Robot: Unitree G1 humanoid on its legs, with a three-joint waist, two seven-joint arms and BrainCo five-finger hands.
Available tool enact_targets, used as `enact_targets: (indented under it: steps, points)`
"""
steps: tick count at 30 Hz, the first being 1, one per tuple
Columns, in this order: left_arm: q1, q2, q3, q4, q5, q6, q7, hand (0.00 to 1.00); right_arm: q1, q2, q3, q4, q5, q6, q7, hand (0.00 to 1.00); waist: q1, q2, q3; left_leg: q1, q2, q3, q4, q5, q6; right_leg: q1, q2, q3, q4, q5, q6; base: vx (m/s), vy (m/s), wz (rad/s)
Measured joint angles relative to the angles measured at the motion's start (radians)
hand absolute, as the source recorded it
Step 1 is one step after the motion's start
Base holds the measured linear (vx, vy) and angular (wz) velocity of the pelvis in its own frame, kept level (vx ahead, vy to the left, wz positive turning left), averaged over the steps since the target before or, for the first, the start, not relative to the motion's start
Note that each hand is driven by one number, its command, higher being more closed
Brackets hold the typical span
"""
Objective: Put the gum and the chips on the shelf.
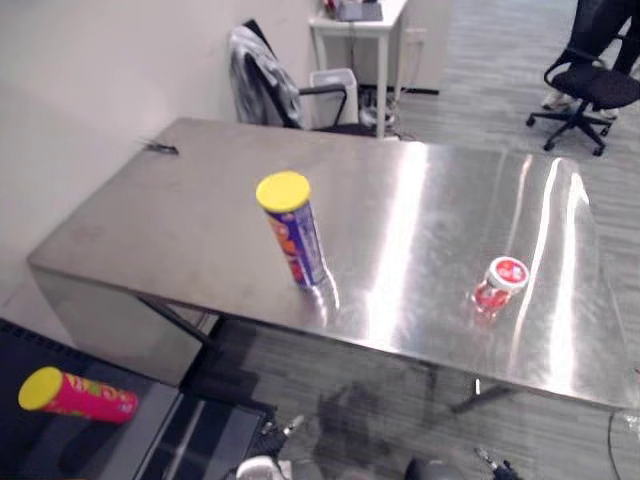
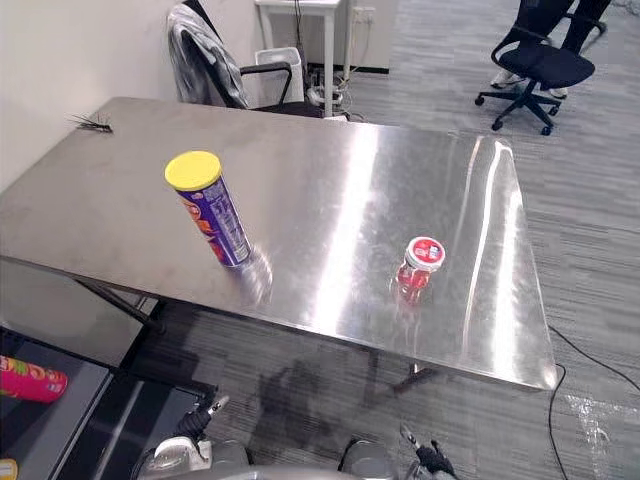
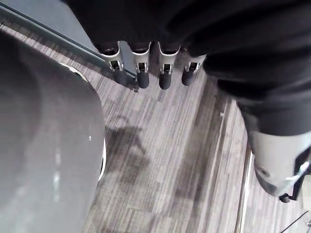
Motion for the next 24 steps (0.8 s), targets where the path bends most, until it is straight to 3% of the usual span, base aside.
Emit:
enact_targets:
  steps: [4, 9, 13, 17, 20, 22, 24]
  points:
    - [0.000, 0.036, -0.018, 0.028, 0.000, 0.001, -0.008, 0.00, 0.026, 0.051, -0.043, 0.016, 0.000, 0.001, 0.000, 0.00, -0.004, -0.047, -0.027, 0.097, -0.063, 0.044, -0.162, 0.038, 0.016, 0.031, -0.020, 0.044, -0.079, 0.028, 0.043, 0.13, 0.094, -0.18]
    - [0.002, 0.035, -0.017, 0.064, 0.001, 0.001, -0.013, 0.00, 0.077, 0.055, -0.101, 0.035, -0.005, 0.006, -0.005, 0.00, -0.011, -0.032, -0.044, 0.163, -0.107, 0.095, -0.230, 0.044, 0.024, 0.056, -0.040, 0.090, -0.123, 0.049, 0.072, 0.08, 0.105, -0.26]
    - [0.003, 0.036, -0.017, 0.066, 0.003, 0.001, -0.020, 0.00, 0.085, 0.054, -0.130, 0.055, -0.009, 0.008, -0.024, 0.00, -0.010, -0.030, -0.058, 0.186, -0.114, 0.131, -0.273, 0.047, 0.027, 0.038, -0.035, 0.129, -0.129, 0.054, 0.077, 0.02, 0.046, -0.30]
    - [0.008, 0.040, -0.017, 0.066, 0.017, 0.002, -0.035, 0.00, 0.092, 0.040, -0.235, 0.007, 0.012, 0.008, -0.046, 0.00, -0.014, -0.033, -0.072, 0.198, -0.121, 0.178, -0.288, 0.050, 0.029, 0.016, -0.031, 0.178, -0.137, 0.069, 0.078, 0.01, 0.035, -0.36]
    - [0.019, 0.040, -0.012, 0.063, 0.024, 0.002, -0.041, 0.00, 0.143, 0.045, -0.282, -0.277, 0.037, 0.014, -0.081, 0.00, -0.040, -0.032, -0.074, 0.194, -0.126, 0.202, -0.292, 0.048, 0.031, -0.002, -0.033, 0.206, -0.144, 0.080, 0.082, -0.02, 0.018, -0.23]
    - [0.036, 0.032, -0.007, 0.044, 0.062, 0.001, -0.048, 0.00, 0.213, 0.044, -0.288, -0.655, -0.007, 0.013, -0.117, 0.00, -0.062, -0.028, -0.078, 0.192, -0.126, 0.205, -0.294, 0.044, 0.031, -0.002, -0.033, 0.214, -0.142, 0.081, 0.082, -0.04, 0.007, -0.13]
    - [0.056, 0.014, -0.008, 0.018, 0.088, 0.000, -0.053, 0.00, 0.241, 0.038, -0.316, -0.924, -0.095, 0.001, -0.147, 0.00, -0.062, -0.024, -0.098, 0.183, -0.123, 0.205, -0.295, 0.040, 0.032, -0.013, -0.030, 0.216, -0.142, 0.081, 0.082, -0.02, -0.007, -0.01]
